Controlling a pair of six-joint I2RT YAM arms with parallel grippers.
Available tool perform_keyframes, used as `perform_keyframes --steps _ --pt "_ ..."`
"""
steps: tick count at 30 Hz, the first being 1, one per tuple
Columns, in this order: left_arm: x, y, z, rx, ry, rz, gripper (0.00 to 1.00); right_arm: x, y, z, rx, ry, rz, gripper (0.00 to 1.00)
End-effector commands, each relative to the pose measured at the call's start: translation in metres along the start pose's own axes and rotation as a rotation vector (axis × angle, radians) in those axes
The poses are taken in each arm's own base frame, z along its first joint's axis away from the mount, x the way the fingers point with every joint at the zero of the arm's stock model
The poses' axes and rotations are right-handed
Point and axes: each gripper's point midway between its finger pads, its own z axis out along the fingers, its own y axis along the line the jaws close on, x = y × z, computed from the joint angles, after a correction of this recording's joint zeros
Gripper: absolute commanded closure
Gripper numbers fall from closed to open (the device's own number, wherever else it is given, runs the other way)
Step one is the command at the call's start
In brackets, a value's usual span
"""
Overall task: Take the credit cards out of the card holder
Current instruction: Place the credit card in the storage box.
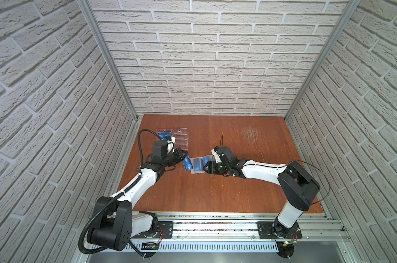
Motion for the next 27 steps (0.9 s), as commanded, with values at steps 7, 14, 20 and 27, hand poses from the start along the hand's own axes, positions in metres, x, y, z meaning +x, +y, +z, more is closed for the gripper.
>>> perform_keyframes --steps 7,14,20,27 --pt "-0.069 0.0 -0.035 -0.372 0.072 0.496 1.0 -0.04 0.009 -0.053 -0.023 -0.044 -0.066 0.27" --pt "-0.123 -0.002 -0.023 -0.467 0.189 1.008 1.0 -0.062 0.03 -0.076 -0.018 -0.066 -0.147 0.21" --pt "-0.152 0.007 -0.009 -0.479 0.224 1.307 1.0 -0.077 0.044 -0.085 -0.04 -0.069 -0.171 0.18" --pt "-0.159 0.023 0.008 -0.319 0.289 1.553 1.0 -0.091 0.037 -0.091 -0.027 -0.065 -0.165 0.14"
